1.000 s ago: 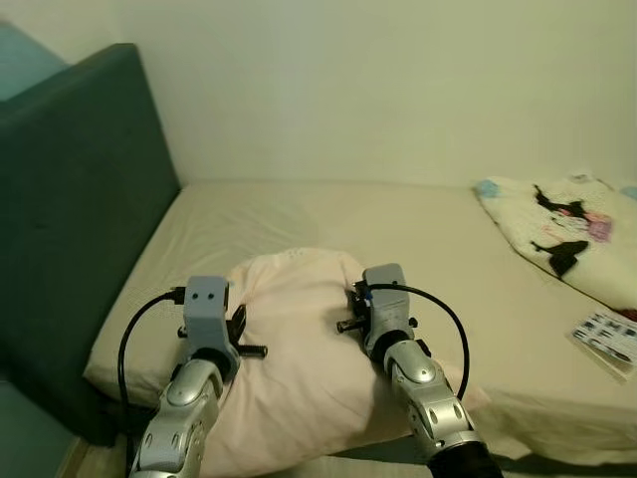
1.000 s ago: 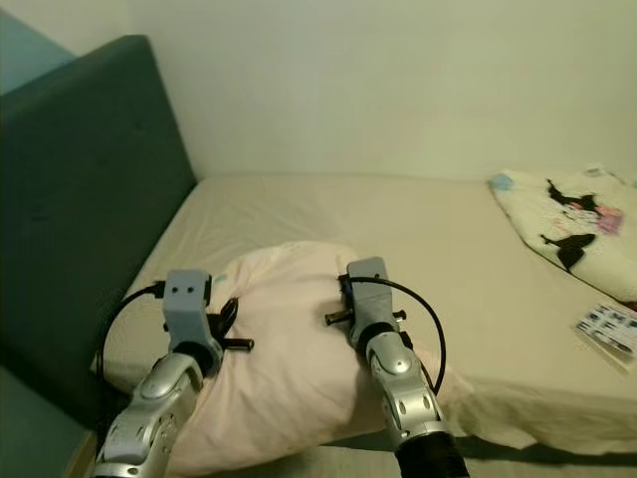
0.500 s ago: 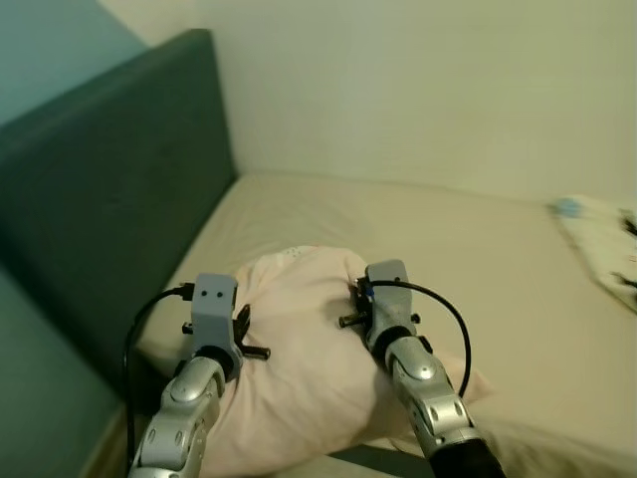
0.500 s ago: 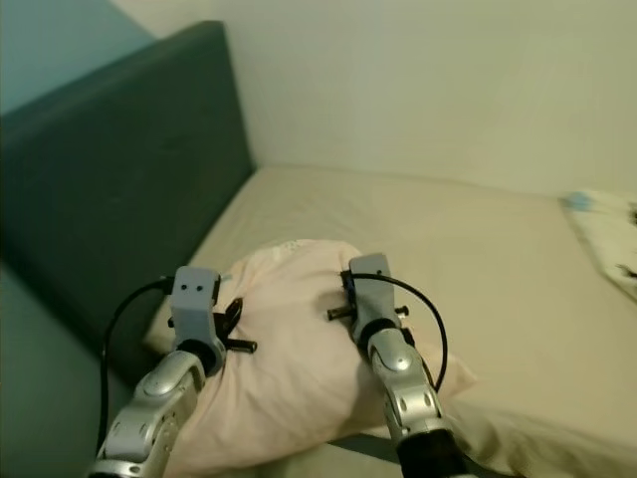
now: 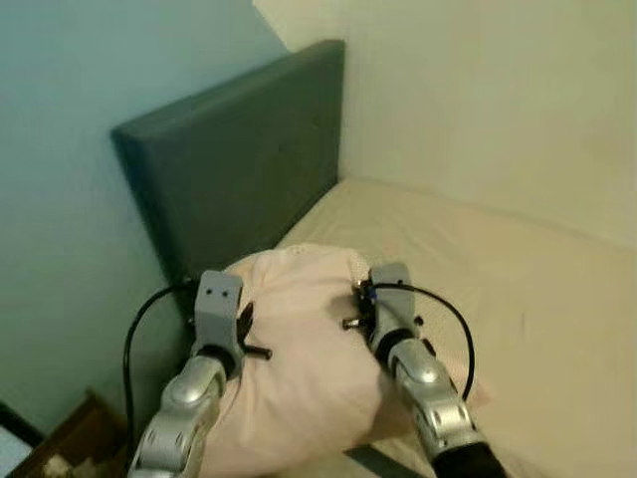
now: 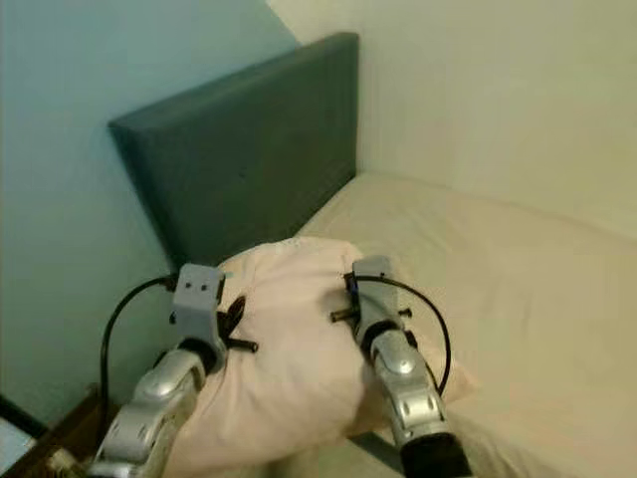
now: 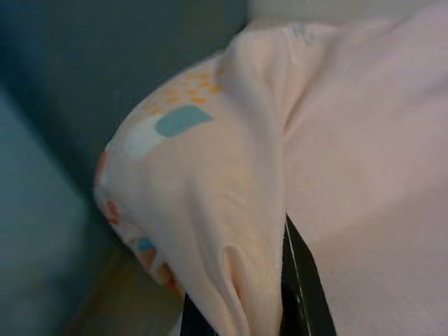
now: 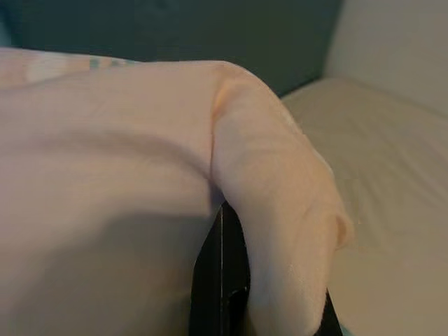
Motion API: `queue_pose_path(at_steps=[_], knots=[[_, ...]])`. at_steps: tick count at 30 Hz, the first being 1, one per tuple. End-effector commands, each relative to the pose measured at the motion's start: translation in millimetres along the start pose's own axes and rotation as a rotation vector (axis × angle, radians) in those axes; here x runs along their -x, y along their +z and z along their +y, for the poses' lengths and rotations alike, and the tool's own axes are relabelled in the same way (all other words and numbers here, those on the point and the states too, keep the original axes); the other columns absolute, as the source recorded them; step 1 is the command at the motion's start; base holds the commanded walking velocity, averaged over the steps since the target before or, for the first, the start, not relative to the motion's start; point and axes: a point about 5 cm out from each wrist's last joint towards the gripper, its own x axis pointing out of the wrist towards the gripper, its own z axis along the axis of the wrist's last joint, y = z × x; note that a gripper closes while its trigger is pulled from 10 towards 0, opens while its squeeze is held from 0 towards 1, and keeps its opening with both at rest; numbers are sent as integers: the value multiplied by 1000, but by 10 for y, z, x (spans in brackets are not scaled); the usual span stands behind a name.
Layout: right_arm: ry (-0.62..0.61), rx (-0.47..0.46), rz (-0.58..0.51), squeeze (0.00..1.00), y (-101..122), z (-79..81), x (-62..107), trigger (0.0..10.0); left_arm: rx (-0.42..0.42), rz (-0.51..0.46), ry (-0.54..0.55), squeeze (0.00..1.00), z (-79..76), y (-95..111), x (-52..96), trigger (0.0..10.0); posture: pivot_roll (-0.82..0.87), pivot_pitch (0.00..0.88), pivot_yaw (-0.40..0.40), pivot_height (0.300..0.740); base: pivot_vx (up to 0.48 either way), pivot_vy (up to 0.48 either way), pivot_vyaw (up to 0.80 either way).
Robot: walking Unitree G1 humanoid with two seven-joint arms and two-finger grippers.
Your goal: Clean up the room
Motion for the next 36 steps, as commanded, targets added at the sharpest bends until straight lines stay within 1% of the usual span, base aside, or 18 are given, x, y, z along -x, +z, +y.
queue_pose_path(at_steps=[1, 6, 9, 15, 16, 17, 18, 19, 20, 21, 22, 23, 24, 30, 31, 36], knots=[[-75, 5, -51, 0, 87, -152, 9, 10000, -27, -21, 35, 0, 76, 48, 15, 10000, -36, 25, -15, 740, 0, 0, 800], [-80, -1, -51, 0, 75, -162, 19, 10000, -21, -9, 23, 0, 66, 54, 8, 10000, -35, 24, -14, 740, 0, 0, 800], [-124, -50, -59, 0, 83, -214, 24, 10000, -5, -17, -8, 0, 18, 73, -11, 10000, -40, 25, -10, 740, 0, 0, 0], [-146, -30, -73, 0, 106, -239, 25, 10000, 22, -35, -26, 0, -12, 92, -30, 10000, -50, 28, -4, 740, 0, 0, 0], [-195, 31, -135, 0, 195, -300, 51, 10000, 35, -66, -55, 0, -47, 136, -31, 10000, -52, 28, -2, 740, 0, 0, 0], [-251, 62, -178, 0, 260, -361, 75, 10000, 43, -90, -77, 0, -74, 175, -28, 10000, -54, 29, -3, 740, 0, 0, 0], [-251, 62, -178, 0, 260, -361, 75, 10000, 43, -90, -77, 0, -74, 175, -28, 10000, -54, 29, -3, 740, 0, 0, 0], [-319, 77, -207, 0, 310, -438, 100, 10000, 59, -123, -111, 0, -114, 227, -19, 10000, -54, 29, -3, 740, 0, 0, 0], [-319, 77, -207, 0, 310, -438, 100, 10000, 59, -123, -111, 0, -114, 227, -19, 10000, -54, 29, -3, 740, 0, 0, 0], [-362, 82, -221, 0, 336, -488, 116, 10000, 69, -143, -132, 0, -138, 261, -12, 10000, -54, 29, -3, 740, 0, 0, 0], [-362, 82, -221, 0, 336, -488, 116, 10000, 69, -143, -132, 0, -138, 261, -12, 10000, -54, 29, -3, 740, 0, 0, 0], [-407, 81, -226, 0, 348, -554, 130, 10000, 75, -159, -153, 0, -170, 285, -8, 10000, -56, 29, -2, 740, 0, 0, 0], [-427, 85, -223, 0, 346, -593, 134, 10000, 81, -166, -172, 0, -197, 295, -7, 10000, -56, 29, -2, 740, 0, 0, 0], [-415, 105, -209, 0, 329, -612, 124, 10000, 81, -163, -184, 0, -237, 289, -30, 10000, -64, 30, -5, 740, 0, 0, 0], [-401, 120, -206, 0, 319, -585, 125, 10000, 75, -157, -181, 0, -240, 283, -49, 10000, -65, 32, -7, 740, 0, 0, 0], [-384, 122, -204, 0, 275, -511, 156, 10000, 55, -165, -172, 0, -239, 292, -92, 10000, -70, 37, -10, 740, 106, 0, 0]])
